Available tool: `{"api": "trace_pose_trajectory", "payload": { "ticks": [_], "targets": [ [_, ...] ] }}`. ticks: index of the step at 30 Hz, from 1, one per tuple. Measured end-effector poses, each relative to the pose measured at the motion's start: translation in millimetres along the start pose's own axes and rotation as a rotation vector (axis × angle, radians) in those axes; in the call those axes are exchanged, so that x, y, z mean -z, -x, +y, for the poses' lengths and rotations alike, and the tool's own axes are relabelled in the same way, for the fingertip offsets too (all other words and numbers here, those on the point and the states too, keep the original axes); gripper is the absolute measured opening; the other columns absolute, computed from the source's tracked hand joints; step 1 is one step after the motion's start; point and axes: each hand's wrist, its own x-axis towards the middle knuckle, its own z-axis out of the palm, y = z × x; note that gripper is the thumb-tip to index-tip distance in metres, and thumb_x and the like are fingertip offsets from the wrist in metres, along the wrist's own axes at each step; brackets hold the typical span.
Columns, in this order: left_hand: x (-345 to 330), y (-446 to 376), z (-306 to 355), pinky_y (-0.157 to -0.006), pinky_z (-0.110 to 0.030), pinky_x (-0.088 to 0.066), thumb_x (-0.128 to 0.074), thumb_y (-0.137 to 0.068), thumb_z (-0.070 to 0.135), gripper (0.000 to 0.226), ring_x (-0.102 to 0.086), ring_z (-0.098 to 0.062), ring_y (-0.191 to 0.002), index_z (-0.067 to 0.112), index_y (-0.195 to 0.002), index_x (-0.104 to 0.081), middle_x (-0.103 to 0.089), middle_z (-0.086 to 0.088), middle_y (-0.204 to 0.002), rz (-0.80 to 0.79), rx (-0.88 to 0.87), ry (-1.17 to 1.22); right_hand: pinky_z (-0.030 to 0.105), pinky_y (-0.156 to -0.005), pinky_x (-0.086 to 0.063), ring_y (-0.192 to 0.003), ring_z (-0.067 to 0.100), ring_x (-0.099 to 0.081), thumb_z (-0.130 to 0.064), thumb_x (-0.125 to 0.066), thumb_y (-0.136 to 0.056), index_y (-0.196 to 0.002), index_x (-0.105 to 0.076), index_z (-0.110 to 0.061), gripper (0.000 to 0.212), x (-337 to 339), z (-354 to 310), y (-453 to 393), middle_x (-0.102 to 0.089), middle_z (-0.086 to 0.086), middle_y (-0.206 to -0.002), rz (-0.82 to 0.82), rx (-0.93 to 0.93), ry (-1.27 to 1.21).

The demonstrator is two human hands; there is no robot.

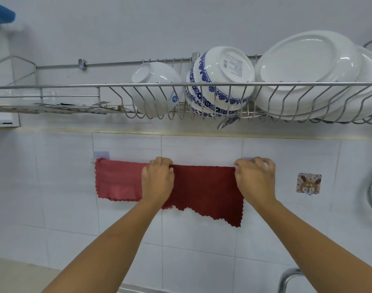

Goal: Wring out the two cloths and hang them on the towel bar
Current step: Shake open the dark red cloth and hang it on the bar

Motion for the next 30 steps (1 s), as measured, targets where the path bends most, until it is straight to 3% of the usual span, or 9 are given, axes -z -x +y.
{"api": "trace_pose_trajectory", "payload": {
  "ticks": [3,6,10,16,21,27,30],
  "targets": [
    [-11.5,12.8,7.2,-0.097,-0.038,-0.039,-0.054,-0.092,0.023,0.019,-0.06,-0.018,-0.106,0.02,-0.108,-0.063,-0.066,0.004,-0.109,-0.008,-0.14,0.014,0.042,-0.1,-0.021,-0.095,0.019,-0.06,-0.038,-0.039,-0.097,-0.092,-0.068,-0.021,0.034,0.4,-5.4,11.9,-0.07,-0.004,-0.083,0.015,0.021,0.054],
    [-14.1,15.5,7.5,-0.108,-0.043,-0.032,-0.049,-0.094,0.027,0.024,-0.056,-0.017,-0.112,0.021,-0.114,-0.06,-0.064,0.004,-0.113,-0.017,-0.115,0.006,0.045,-0.103,-0.016,-0.105,0.02,-0.059,-0.045,-0.033,-0.098,-0.095,-0.069,-0.019,0.045,5.8,-5.6,7.7,-0.071,0.0,-0.092,-0.043,0.067,0.09],
    [-13.0,16.4,8.5,-0.111,-0.045,-0.026,-0.047,-0.095,0.029,0.027,-0.054,-0.016,-0.116,0.021,-0.119,-0.059,-0.062,0.004,-0.118,-0.042,-0.119,-0.02,0.046,-0.101,-0.017,-0.112,0.022,-0.053,-0.05,-0.024,-0.099,-0.097,-0.07,-0.019,0.055,8.2,-1.7,3.4,-0.069,0.003,-0.1,-0.119,0.082,0.137],
    [-7.1,13.8,13.3,-0.112,-0.045,-0.024,-0.042,-0.097,0.034,0.032,-0.052,-0.015,-0.12,0.022,-0.122,-0.057,-0.061,0.004,-0.123,-0.092,-0.111,-0.056,0.046,-0.094,-0.03,-0.102,0.027,-0.052,-0.048,-0.026,-0.099,-0.085,-0.075,-0.015,0.06,14.6,-7.1,-8.5,-0.067,0.006,-0.095,-0.118,0.081,0.183],
    [-4.8,16.4,16.3,-0.115,-0.046,-0.02,-0.038,-0.098,0.035,0.037,-0.047,-0.017,-0.127,0.02,-0.13,-0.051,-0.056,0.002,-0.132,-0.128,-0.127,-0.073,0.05,-0.107,-0.017,-0.115,0.025,-0.052,-0.05,-0.024,-0.099,-0.115,-0.058,-0.015,0.051,16.3,-11.6,-4.4,-0.07,0.006,-0.102,-0.202,0.117,0.175],
    [-6.5,22.2,22.3,-0.119,-0.049,-0.002,-0.025,-0.102,0.04,0.053,-0.02,-0.017,-0.146,0.019,-0.15,-0.022,-0.028,-0.001,-0.158,-0.214,-0.099,-0.095,0.051,-0.104,-0.028,-0.108,0.025,-0.058,-0.045,-0.035,-0.097,-0.106,-0.067,-0.012,0.047,14.3,-15.7,6.5,-0.069,0.006,-0.109,-0.123,0.063,0.159],
    [-8.2,25.0,23.4,-0.118,-0.05,0.005,-0.019,-0.102,0.043,0.058,-0.007,-0.017,-0.15,0.018,-0.153,-0.008,-0.013,-0.001,-0.162,-0.273,-0.091,-0.108,0.051,-0.105,-0.022,-0.105,0.023,-0.062,-0.045,-0.035,-0.097,-0.111,-0.063,-0.013,0.045,4.1,-24.1,20.6,-0.068,0.003,-0.109,-0.107,0.095,0.132]
  ]
}}
